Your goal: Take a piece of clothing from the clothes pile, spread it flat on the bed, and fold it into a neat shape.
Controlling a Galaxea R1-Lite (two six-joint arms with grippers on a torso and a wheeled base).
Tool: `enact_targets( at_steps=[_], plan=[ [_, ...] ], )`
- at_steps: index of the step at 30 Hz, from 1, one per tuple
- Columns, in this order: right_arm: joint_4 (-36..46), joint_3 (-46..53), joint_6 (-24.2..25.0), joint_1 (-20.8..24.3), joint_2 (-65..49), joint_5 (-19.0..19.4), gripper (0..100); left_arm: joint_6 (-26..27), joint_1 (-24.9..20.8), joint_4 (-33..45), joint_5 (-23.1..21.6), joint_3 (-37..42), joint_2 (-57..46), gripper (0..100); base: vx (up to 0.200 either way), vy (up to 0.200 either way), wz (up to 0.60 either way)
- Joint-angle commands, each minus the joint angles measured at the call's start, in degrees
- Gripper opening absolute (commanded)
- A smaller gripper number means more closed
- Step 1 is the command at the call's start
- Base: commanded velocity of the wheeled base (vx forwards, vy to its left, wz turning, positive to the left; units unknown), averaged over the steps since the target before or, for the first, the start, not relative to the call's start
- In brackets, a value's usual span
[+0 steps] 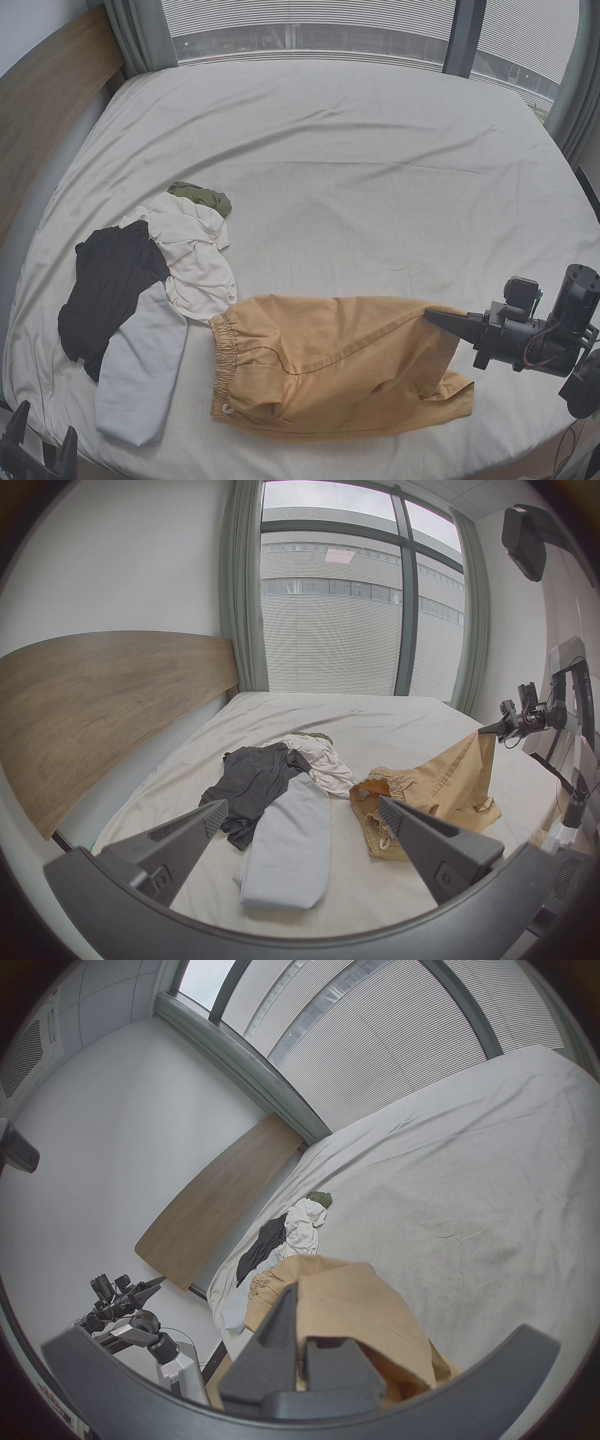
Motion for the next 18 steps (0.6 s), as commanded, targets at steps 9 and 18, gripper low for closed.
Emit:
enact_targets(
  at_steps=[9, 18],
  plan=[
    [-0.09, 1.31, -0.05, -1.51, -0.88, 0.15, 0, -0.04, -0.03, -0.19, -0.17, 1.01, -0.96, 100, 0.000, 0.000, 0.00],
    [-0.17, 1.48, 0.04, -3.88, -0.88, 2.52, 0, -2.24, -1.79, -4.14, -1.05, -19.29, 9.32, 100, 0.000, 0.000, 0.00]
  ],
)
